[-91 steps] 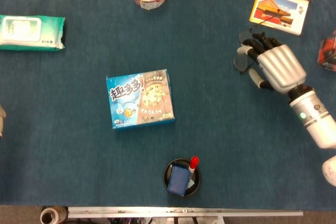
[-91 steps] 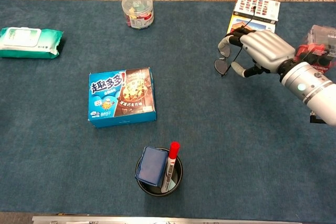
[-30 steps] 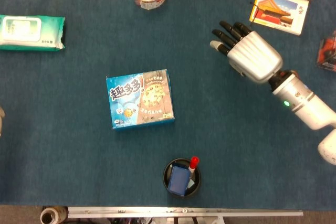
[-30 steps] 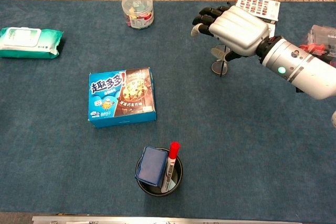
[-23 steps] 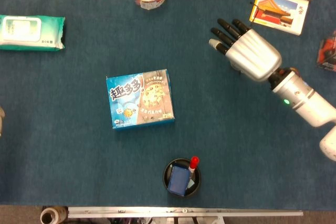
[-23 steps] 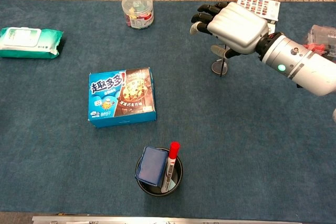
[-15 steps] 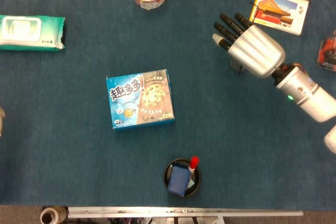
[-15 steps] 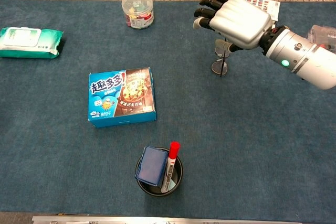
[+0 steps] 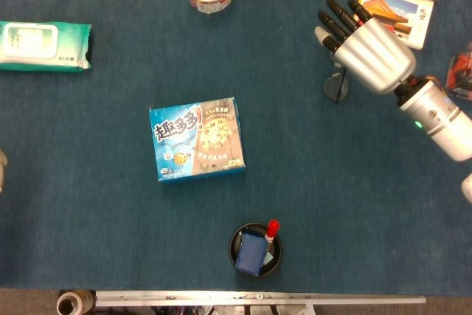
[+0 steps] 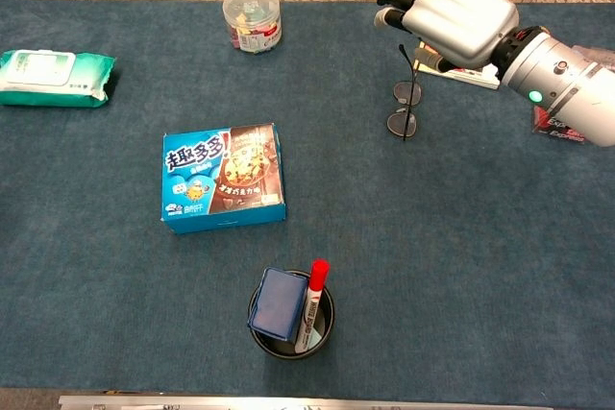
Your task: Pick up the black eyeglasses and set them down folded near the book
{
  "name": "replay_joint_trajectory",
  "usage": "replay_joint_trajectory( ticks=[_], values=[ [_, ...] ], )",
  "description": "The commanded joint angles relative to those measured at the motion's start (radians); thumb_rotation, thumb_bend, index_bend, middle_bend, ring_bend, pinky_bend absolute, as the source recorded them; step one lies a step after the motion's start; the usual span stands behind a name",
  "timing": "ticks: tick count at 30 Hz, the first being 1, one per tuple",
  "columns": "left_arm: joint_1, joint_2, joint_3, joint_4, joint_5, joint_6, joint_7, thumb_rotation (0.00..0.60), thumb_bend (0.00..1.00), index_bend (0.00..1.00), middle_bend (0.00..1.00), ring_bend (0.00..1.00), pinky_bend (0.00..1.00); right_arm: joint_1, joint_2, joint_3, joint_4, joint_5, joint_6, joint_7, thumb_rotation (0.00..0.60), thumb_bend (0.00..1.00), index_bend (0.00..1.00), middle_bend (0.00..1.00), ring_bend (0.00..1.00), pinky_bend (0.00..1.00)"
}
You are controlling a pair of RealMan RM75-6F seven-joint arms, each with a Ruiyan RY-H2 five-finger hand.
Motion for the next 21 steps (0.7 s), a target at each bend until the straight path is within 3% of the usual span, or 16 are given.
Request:
replay_joint_trajectory(
  ticks=[1,21],
  values=[
    [0.0,0.0,-0.001,0.0,0.0,0.001,-0.002,0.6,0.48,0.52,0.45,0.37,0.46,0.002,-0.011,0.0,0.02,0.007,-0.003,0.009,0.6,0.33,0.28,0.22,0.11,0.24],
    [0.002,0.002,-0.002,-0.002,0.0,0.005,-0.003,0.6,0.48,0.52,0.45,0.37,0.46,0.015,-0.061,-0.005,0.09,0.026,0.003,0.088,0.6,0.33,0.28,0.22,0.11,0.24]
  ],
)
